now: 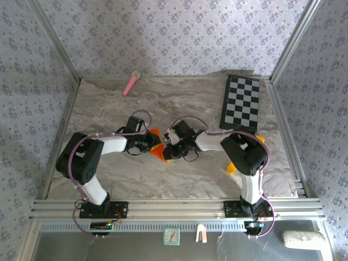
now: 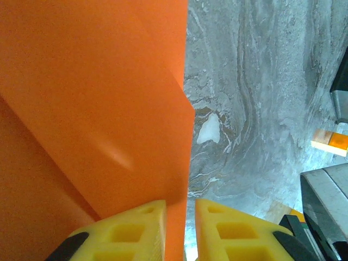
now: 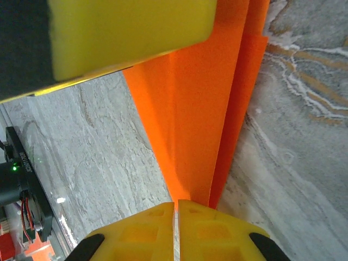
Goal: Fold a paper plane with a square sheet of paper (pick it up from the middle)
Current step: Fourth fold the wing at the center of the table.
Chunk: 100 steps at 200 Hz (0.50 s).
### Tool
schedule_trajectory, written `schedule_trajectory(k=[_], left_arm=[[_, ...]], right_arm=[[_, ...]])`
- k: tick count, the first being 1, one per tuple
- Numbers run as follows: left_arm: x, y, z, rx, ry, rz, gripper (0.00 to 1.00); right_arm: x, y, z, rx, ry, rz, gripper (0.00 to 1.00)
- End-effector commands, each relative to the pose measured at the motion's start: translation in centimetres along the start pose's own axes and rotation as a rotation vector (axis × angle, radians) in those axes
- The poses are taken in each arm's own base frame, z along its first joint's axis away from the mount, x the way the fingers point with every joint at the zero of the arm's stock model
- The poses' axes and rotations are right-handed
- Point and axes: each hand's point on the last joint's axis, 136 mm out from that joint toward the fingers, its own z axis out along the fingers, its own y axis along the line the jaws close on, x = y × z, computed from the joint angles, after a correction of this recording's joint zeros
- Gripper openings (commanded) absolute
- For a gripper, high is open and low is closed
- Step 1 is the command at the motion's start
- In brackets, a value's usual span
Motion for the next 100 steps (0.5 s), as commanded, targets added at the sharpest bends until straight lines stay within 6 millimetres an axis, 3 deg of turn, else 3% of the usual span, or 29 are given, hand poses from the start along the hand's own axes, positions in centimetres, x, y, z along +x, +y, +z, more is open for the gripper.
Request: schedule_trajectory(k=[1, 100], left_arm=[[-0.4, -0.5, 0.1, 0.016, 0.004, 0.002, 0.22], [-0.5, -0.3, 0.4, 0.009, 0.004, 0.003, 0.22]], right_arm=[[0.4, -0.6, 0.4, 0.036, 0.024, 0.001, 0.10], [1.6, -2.1, 0.7, 0.106, 0.072, 0.014, 0.10]])
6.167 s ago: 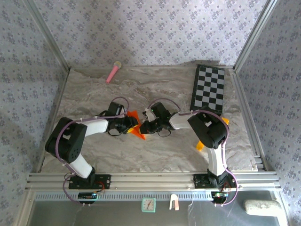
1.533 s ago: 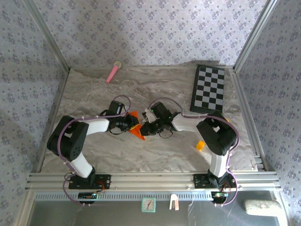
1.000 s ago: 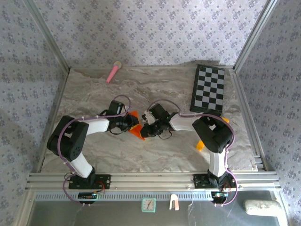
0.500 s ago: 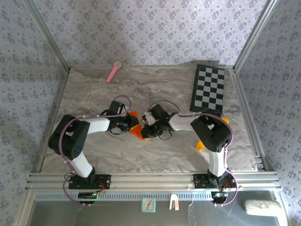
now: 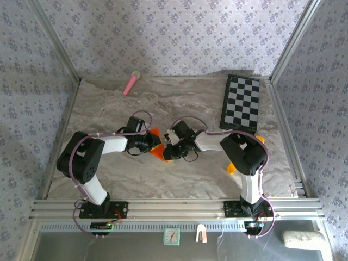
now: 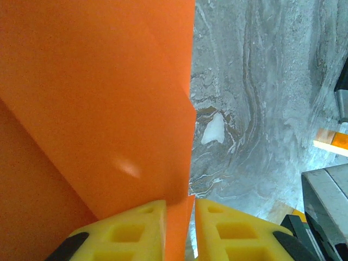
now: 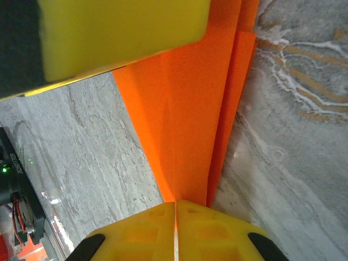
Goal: Fold a paper plane with a square sheet of paper (pick it up from the middle)
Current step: Fourth fold the wing at the center of the table.
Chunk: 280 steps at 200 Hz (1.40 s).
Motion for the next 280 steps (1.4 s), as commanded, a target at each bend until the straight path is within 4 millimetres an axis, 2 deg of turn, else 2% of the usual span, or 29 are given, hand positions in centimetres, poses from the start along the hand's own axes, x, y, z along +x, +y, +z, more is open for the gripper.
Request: schedule_trajectory(k=[1, 46, 130, 170, 205, 253, 280], left_arm=[[-0.5, -0.5, 0.2, 0.015, -0.001, 0.007, 0.22], [-1.0, -0.2, 0.1, -0.016, -0.011, 0.026, 0.20], [-2.8, 1.4, -0.1, -0.040, -0.030, 0.018, 0.18], [-4.0, 1.4, -0.2, -0.026, -0.029, 0.033, 0.19], [-4.9, 1.8, 0.1, -0.037, -0.026, 0.040, 0.19], [-4.8, 2.7, 0.6, -0.050, -0.011, 0.025, 0.18], [-4.8, 2.8, 0.7, -0.051, -0.005, 0.022, 0.19]], right_arm=[[1.4, -1.6, 0.6, 0.077, 0.065, 0.012, 0.10], [2.6, -3.4, 0.1, 0.200, 0.129, -0.001, 0.09], [4.5, -5.2, -0.2, 0.254, 0.192, 0.073, 0.08], [5.0, -5.4, -0.2, 0.256, 0.198, 0.090, 0.08], [5.0, -5.5, -0.1, 0.258, 0.197, 0.093, 0.08], [5.1, -5.9, -0.2, 0.261, 0.198, 0.103, 0.07], [3.6, -4.5, -0.7, 0.213, 0.144, 0.073, 0.07]])
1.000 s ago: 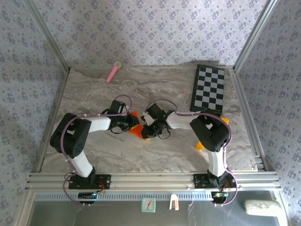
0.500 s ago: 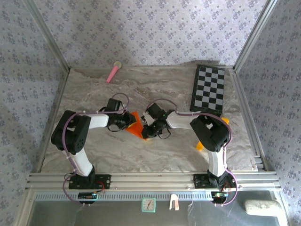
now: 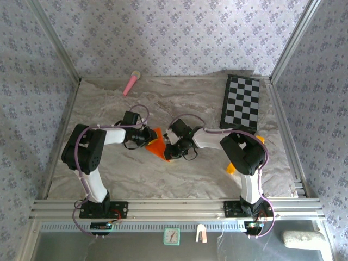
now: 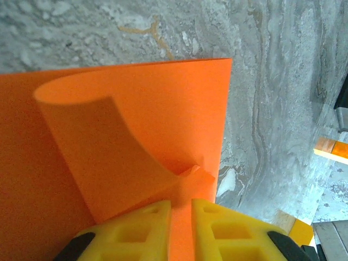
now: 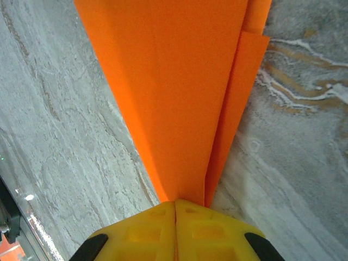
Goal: Fold a paper plane with a square sheet of paper (pick it up from the middle)
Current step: Fourth fold the wing at the center of the table.
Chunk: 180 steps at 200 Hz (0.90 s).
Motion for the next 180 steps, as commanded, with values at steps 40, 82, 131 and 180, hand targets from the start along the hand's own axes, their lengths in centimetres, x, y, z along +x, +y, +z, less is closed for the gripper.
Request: schedule_trajectory(k=[40, 82, 131, 180], left_arm=[[-1.0, 0.8, 0.0, -0.033, -0.021, 0.005, 0.18], [-0.7, -0.1, -0.1, -0.015, -0.019, 0.017, 0.19], [-0.5, -0.6, -0.1, 0.001, -0.017, 0.025, 0.19], [-0.6, -1.1, 0.0, 0.011, -0.017, 0.031, 0.19]], right_arm=[[-2.0, 1.1, -3.2, -0.008, -0.102, 0.028, 0.14], [-4.7, 0.4, -4.3, 0.045, -0.216, 0.053, 0.22], [-4.8, -0.2, -2.6, 0.076, -0.169, 0.070, 0.26], [-4.0, -0.8, -1.4, 0.077, -0.123, 0.075, 0.26]])
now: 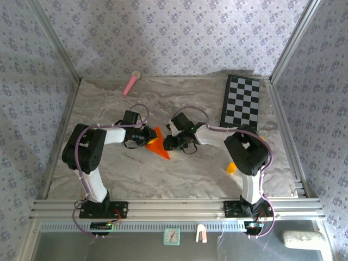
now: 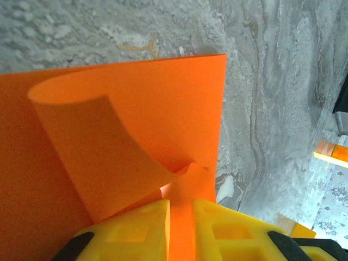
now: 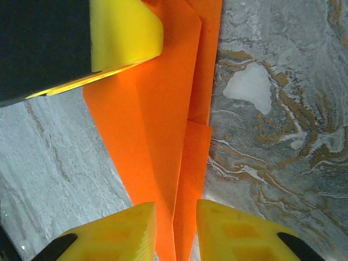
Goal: Fold a paper plane with a square sheet of paper (pick it up from the middle)
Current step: Fourth fold the wing at the center of the table.
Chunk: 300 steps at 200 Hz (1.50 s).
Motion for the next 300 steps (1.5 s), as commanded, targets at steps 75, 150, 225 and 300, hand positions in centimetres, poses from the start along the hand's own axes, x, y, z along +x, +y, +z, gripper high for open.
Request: schedule_trajectory(k=[75, 150, 225, 300], left_arm=[[-0.2, -1.0, 0.0, 0.010, -0.010, 0.028, 0.19], [-0.2, -0.9, 0.0, 0.003, -0.011, 0.027, 0.19], [-0.2, -0.9, 0.1, 0.003, -0.013, 0.024, 0.19], [-0.2, -0.9, 0.0, 0.006, -0.015, 0.023, 0.19]], right_arm=[[0.9, -0.1, 1.5, -0.019, 0.061, 0.016, 0.17], [-0.3, 0.6, 0.2, -0.027, 0.002, 0.007, 0.21], [-0.1, 0.5, 0.6, -0.023, 0.016, 0.006, 0.25], [0.3, 0.5, 0.9, -0.028, 0.033, 0.006, 0.21]])
